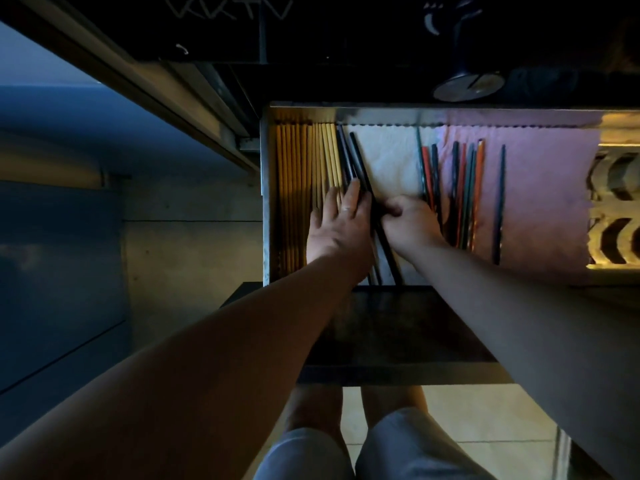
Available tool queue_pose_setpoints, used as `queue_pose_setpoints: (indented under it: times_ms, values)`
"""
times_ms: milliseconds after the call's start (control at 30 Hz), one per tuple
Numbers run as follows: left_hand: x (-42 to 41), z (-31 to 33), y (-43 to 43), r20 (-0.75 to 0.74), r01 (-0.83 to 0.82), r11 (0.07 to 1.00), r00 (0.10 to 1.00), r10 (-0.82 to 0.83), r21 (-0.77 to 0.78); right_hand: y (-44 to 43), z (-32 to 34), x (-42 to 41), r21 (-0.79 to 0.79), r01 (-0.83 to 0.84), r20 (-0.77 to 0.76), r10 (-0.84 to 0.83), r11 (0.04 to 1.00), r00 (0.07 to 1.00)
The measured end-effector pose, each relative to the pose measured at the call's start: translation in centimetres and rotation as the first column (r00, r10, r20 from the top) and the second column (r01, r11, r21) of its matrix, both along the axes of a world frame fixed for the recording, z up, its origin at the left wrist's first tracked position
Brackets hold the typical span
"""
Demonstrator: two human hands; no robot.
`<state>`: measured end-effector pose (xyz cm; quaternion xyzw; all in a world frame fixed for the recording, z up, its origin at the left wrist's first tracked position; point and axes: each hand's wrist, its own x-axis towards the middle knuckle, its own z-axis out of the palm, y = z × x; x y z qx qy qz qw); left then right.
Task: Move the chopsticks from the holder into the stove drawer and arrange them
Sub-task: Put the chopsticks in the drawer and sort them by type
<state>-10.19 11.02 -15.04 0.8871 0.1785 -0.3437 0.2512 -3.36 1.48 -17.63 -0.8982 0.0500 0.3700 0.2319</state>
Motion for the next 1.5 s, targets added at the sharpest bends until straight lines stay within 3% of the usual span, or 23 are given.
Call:
queue_pose_setpoints:
  times_ms: [133, 433, 633, 967, 1500]
  values:
    - [-0.9, -0.8, 0.7, -0.103, 0.175, 0.983, 0.980, -0.169, 0.054, -0.1, -0.2, -0.2, -0.005, -0.056, 0.006, 0.056, 0.998, 0.998]
    - [-1.4, -1.8, 1.5, -0.061, 0.162, 0.984, 0.986, -0.158, 0.069, 0.2, -0.6, 0.1, -0.170, -0.264, 0.092, 0.282, 0.950, 0.955]
    - [-1.5, -1.9, 1.4, -0.054, 0.146, 0.987, 0.988, -0.143, 0.068, 1.5, -0.3, 0.2, -0.102, -0.280, 0.089, 0.289, 0.955, 0.953]
    - [-1.4, -1.8, 0.6, -0.085, 0.222, 0.972, 0.973, -0.216, 0.075, -0.7, -0.2, 0.0, 0.005, -0.080, 0.022, 0.080, 0.997, 0.997]
    - [0.4, -0.5, -3.6, -0.111, 0.184, 0.972, 0.979, -0.169, 0.148, -7.3, 0.8, 2.5, 0.071, -0.167, 0.107, 0.159, 0.983, 0.981]
